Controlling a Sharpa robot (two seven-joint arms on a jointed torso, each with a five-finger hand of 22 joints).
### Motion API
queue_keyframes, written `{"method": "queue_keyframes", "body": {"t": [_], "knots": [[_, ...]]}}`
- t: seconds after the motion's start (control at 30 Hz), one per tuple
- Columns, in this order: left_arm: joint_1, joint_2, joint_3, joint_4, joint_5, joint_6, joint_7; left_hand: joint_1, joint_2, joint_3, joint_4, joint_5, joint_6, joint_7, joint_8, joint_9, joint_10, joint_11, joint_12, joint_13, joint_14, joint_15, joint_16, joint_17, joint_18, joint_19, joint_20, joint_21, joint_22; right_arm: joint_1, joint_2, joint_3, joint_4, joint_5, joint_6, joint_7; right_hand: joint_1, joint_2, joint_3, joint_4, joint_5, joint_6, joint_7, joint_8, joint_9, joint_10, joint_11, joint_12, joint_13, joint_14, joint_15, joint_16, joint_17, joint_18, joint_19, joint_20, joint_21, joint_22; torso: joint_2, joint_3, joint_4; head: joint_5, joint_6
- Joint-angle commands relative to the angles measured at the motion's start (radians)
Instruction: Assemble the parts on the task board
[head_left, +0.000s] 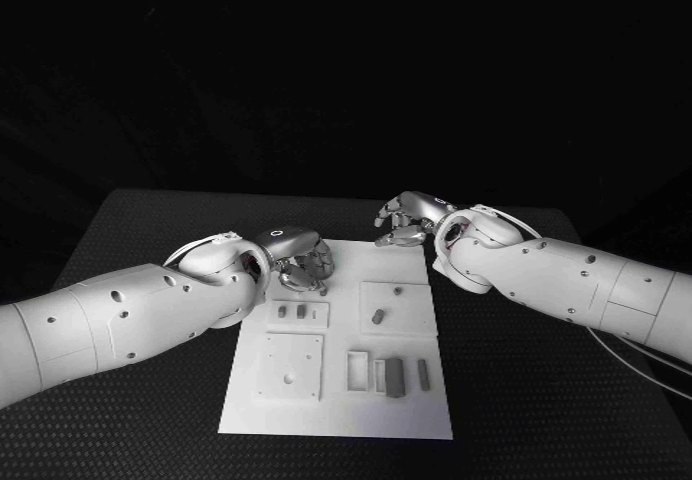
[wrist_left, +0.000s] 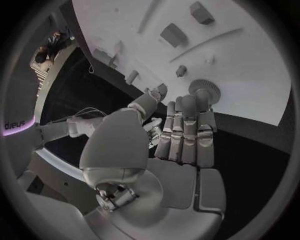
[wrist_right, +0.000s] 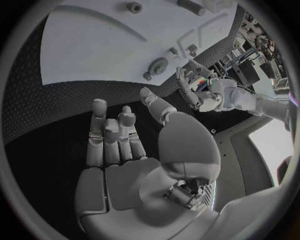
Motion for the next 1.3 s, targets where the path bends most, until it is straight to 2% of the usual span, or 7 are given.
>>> {"method": "queue_keyframes", "body": {"t": [0.03,0.17,0.33,0.5,0.73,1.0,1.3], "knots": [[-0.003,0.008,0.0,-0.002,-0.128,0.056,0.008,0.007,0.002,0.005,0.0,-0.003,0.008,0.001,0.005,-0.005,0.007,-0.001,-0.01,-0.005,0.011,-0.003,0.02,0.013,0.025,0.016,-0.005,0.013,0.014,0.0,0.001,0.0,-0.002,0.001,-0.023,0.015,-0.01,0.0,0.005,0.001,0.0,-0.002,0.006,-0.004,-0.001,-0.006,0.003,0.004,-0.001,-0.002,-0.007,-0.004,-0.002,0.015,-0.004,0.001,-0.006,0.018,0.0,-0.0004,-0.0002,-0.001,0.001],[-0.006,0.013,0.0,-0.002,-0.135,0.072,0.002,-0.011,-0.015,-0.013,0.001,-0.005,-0.035,-0.009,-0.022,-0.026,-0.043,0.013,-0.057,-0.032,0.032,0.009,0.057,0.033,0.044,0.041,0.003,0.038,0.041,0.0,0.002,0.0,-0.009,0.028,-0.051,0.035,-0.012,-0.006,0.007,-0.001,-0.001,-0.01,0.008,-0.008,-0.003,-0.019,0.006,-0.006,-0.006,-0.012,-0.004,-0.014,-0.006,0.015,-0.017,0.005,-0.014,0.016,0.0,0.0006,-0.0008,-0.002,0.001],[-0.008,0.021,0.0,-0.006,-0.144,0.072,-0.005,-0.015,-0.012,-0.014,0.001,-0.004,-0.027,-0.001,-0.02,-0.032,-0.031,0.015,-0.063,-0.04,0.019,0.011,0.059,0.034,0.05,0.03,0.008,0.036,0.051,0.0,0.002,0.0,-0.015,0.063,-0.083,0.058,-0.018,-0.006,0.022,-0.002,-0.001,-0.037,0.019,-0.019,-0.008,-0.077,0.018,-0.092,-0.064,-0.074,0.008,-0.096,-0.048,-0.001,-0.099,0.029,-0.072,0.0,0.0,-0.0002,0.0003,-0.004,0.001],[-0.014,0.032,0.0,-0.02,-0.159,0.076,-0.014,-0.005,-0.001,0.0,0.001,-0.002,-0.013,0.005,-0.014,-0.036,-0.019,0.017,-0.069,-0.048,-0.005,0.014,0.043,0.027,0.046,0.003,0.014,0.02,0.052,0.0,0.002,0.0,-0.021,0.101,-0.093,0.074,-0.029,-0.008,0.047,-0.004,0.001,-0.054,0.045,-0.02,-0.007,-0.169,0.037,-0.257,-0.182,-0.188,0.033,-0.264,-0.131,-0.033,-0.246,0.066,-0.189,-0.045,0.0,-0.0005,0.0002,-0.004,0.001],[-0.022,0.042,-0.001,-0.043,-0.188,0.082,-0.031,0.005,0.007,0.013,0.001,-0.002,-0.006,0.004,-0.011,-0.042,-0.018,0.019,-0.08,-0.059,-0.005,0.016,0.044,0.026,0.045,0.003,0.015,0.017,0.056,0.0,0.004,0.0,-0.026,0.136,-0.089,0.094,-0.036,-0.009,0.059,-0.007,0.001,-0.073,0.062,-0.008,0.002,-0.188,0.07,-0.52,-0.412,-0.279,0.15,-0.581,-0.304,-0.083,-0.437,0.116,-0.362,-0.123,0.001,-0.0005,0.0003,-0.008,-0.003],[-0.027,0.058,-0.001,-0.072,-0.185,0.1,-0.033,0.002,0.024,0.026,0.004,-0.003,0.003,0.009,-0.008,-0.047,-0.003,0.017,-0.083,-0.065,0.001,0.014,0.049,0.027,0.046,0.011,0.014,0.019,0.063,0.0,0.015,0.0,-0.041,0.18,-0.086,0.123,-0.018,0.006,0.045,-0.009,0.0,-0.091,0.063,0.007,0.008,-0.179,0.103,-0.693,-0.575,-0.3,0.212,-0.825,-0.415,-0.117,-0.541,0.138,-0.451,-0.138,0.0,0.0005,0.0016,-0.007,-0.004],[-0.029,0.066,0.0,-0.096,-0.175,0.1,-0.03,-0.024,0.04,0.036,0.011,-0.001,0.001,0.014,-0.01,-0.054,0.001,0.018,-0.091,-0.073,0.001,0.015,0.05,0.026,0.046,0.012,0.014,0.016,0.067,0.0,0.019,0.0,-0.041,0.188,-0.091,0.133,-0.009,0.012,0.027,-0.009,0.0,-0.098,0.067,0.019,0.007,-0.132,0.104,-0.76,-0.658,-0.258,0.215,-0.927,-0.439,-0.122,-0.551,0.14,-0.475,-0.119,0.0,0.0007,0.0,-0.006,-0.005]]}}
